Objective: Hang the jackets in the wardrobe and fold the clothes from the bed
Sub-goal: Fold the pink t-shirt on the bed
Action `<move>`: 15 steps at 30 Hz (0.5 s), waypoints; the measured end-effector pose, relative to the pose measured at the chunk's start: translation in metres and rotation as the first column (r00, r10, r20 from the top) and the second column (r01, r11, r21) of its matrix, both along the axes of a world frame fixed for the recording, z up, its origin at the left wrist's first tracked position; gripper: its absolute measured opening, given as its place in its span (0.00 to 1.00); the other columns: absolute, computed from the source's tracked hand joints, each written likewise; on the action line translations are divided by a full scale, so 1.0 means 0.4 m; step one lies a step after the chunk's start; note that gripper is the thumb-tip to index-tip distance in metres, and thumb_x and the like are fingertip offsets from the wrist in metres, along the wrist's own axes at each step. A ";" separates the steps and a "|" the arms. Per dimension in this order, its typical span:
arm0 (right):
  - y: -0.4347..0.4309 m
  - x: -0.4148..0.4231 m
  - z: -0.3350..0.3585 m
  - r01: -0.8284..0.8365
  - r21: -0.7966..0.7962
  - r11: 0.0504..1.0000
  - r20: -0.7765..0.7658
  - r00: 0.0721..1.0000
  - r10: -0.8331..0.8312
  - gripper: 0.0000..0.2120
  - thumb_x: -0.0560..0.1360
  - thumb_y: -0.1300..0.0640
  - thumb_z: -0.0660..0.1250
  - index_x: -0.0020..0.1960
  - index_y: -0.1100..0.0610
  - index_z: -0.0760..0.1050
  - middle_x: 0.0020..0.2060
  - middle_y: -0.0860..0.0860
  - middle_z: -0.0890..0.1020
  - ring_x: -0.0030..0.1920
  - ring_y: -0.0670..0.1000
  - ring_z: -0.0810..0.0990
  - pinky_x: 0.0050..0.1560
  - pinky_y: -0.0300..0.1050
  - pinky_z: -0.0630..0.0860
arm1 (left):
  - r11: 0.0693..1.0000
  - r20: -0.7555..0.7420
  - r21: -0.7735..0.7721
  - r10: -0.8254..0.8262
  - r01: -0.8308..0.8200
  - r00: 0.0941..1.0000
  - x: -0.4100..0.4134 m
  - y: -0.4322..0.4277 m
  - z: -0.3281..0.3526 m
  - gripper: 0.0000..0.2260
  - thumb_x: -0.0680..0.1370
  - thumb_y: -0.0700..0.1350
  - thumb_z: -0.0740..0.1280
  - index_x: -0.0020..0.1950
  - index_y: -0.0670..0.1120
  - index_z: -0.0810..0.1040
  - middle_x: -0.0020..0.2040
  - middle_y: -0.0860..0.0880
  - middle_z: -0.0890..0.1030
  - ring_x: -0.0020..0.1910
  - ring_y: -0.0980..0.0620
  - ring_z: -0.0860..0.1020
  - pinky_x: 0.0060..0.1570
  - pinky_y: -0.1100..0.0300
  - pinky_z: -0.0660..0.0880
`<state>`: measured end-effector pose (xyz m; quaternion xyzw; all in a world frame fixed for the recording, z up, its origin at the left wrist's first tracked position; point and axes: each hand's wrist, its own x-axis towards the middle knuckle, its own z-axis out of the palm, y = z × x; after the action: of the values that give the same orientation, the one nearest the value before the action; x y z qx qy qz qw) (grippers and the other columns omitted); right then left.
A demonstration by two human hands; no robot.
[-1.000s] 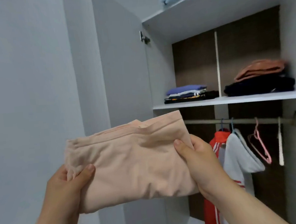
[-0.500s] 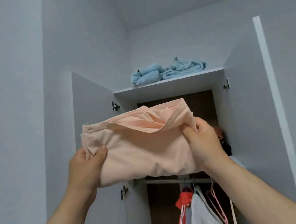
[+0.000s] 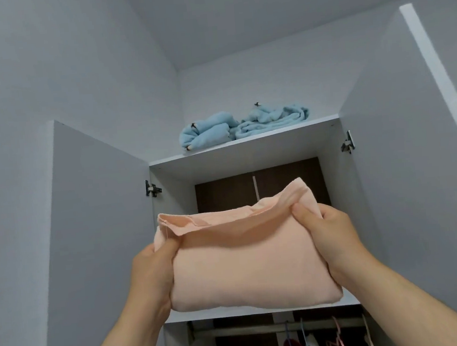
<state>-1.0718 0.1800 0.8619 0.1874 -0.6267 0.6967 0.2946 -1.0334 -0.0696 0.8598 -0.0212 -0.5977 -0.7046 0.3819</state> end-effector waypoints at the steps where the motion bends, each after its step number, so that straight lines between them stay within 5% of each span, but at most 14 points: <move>1: 0.003 -0.039 0.001 -0.033 -0.042 0.999 0.035 0.999 0.034 0.09 0.78 0.50 0.69 0.48 0.56 0.81 0.43 0.54 0.84 0.46 0.55 0.82 0.45 0.50 0.77 | 1.000 0.012 0.010 -0.010 0.010 1.000 -0.036 -0.001 0.007 0.13 0.78 0.53 0.69 0.44 0.43 0.79 0.41 0.44 0.83 0.40 0.45 0.80 0.38 0.53 0.75; 7: -0.019 -0.259 0.026 -0.089 -0.072 0.993 0.141 0.985 0.098 0.05 0.78 0.55 0.66 0.52 0.53 0.79 0.48 0.56 0.83 0.50 0.58 0.82 0.55 0.58 0.78 | 0.997 0.136 0.060 -0.060 0.052 0.989 -0.272 -0.065 0.022 0.07 0.76 0.44 0.68 0.50 0.42 0.82 0.46 0.40 0.85 0.47 0.39 0.82 0.51 0.42 0.78; 10: -0.037 -0.358 0.029 -0.059 -0.011 0.998 0.147 0.987 0.060 0.05 0.78 0.55 0.65 0.52 0.53 0.78 0.49 0.55 0.83 0.50 0.56 0.81 0.54 0.57 0.78 | 0.994 0.178 0.033 -0.106 0.102 0.978 -0.388 -0.094 0.016 0.14 0.75 0.52 0.72 0.52 0.43 0.84 0.47 0.41 0.86 0.48 0.39 0.84 0.56 0.38 0.78; 15: -0.089 -0.528 0.026 0.036 0.066 0.997 0.146 0.988 -0.046 0.11 0.78 0.47 0.66 0.51 0.55 0.79 0.47 0.55 0.83 0.49 0.56 0.82 0.51 0.55 0.80 | 0.982 0.161 0.038 -0.189 0.185 0.969 -0.578 -0.134 0.011 0.27 0.66 0.68 0.73 0.50 0.46 0.84 0.45 0.45 0.87 0.47 0.41 0.85 0.52 0.43 0.81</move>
<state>-1.2832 0.1445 0.8722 0.1317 -0.6723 0.6821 0.2557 -1.2645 -0.1230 0.8644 -0.0149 -0.6142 -0.7436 0.2636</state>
